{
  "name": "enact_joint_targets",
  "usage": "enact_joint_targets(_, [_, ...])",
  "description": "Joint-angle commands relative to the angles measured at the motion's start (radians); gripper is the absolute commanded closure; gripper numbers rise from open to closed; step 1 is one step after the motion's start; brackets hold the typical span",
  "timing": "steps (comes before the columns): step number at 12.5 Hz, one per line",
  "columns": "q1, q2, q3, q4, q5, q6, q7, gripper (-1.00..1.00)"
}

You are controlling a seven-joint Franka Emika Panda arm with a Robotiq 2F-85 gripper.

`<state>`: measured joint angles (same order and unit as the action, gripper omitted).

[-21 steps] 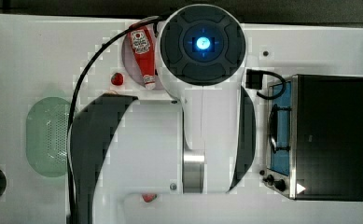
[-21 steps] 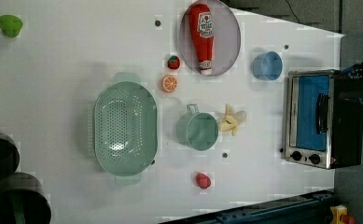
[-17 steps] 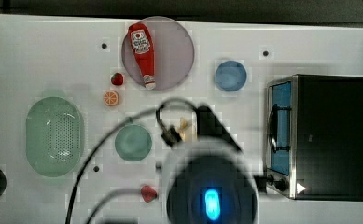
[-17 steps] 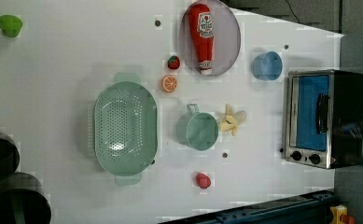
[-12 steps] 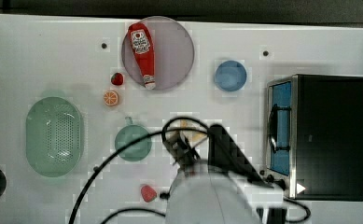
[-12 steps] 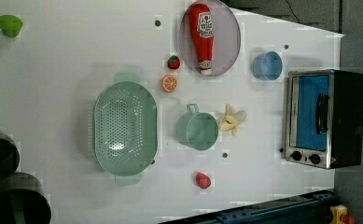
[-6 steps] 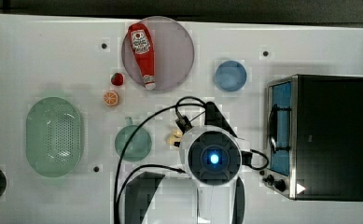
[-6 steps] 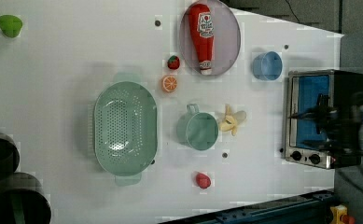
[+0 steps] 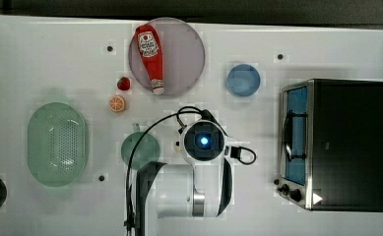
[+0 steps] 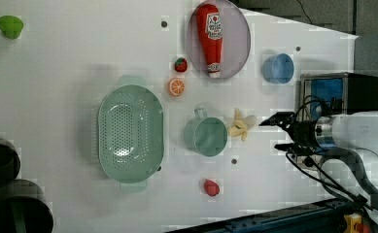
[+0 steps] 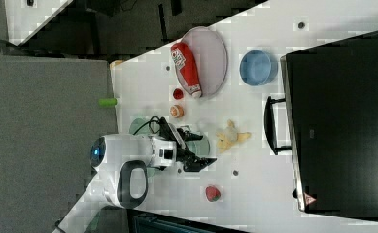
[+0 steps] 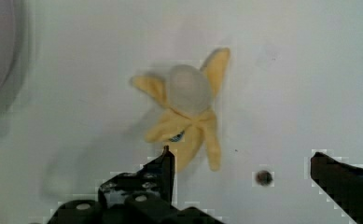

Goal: Pick banana from table and place on oven.

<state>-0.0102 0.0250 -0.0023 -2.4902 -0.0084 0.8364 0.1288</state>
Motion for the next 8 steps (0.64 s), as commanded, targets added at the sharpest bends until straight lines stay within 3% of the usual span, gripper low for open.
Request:
enact_joint_targets(1, [0.003,0.073,0.008,-0.006,0.004,0.124,0.033,-1.00])
enact_joint_targets(8, [0.003,0.282,0.022,-0.004,0.004,0.355,0.034,-1.00])
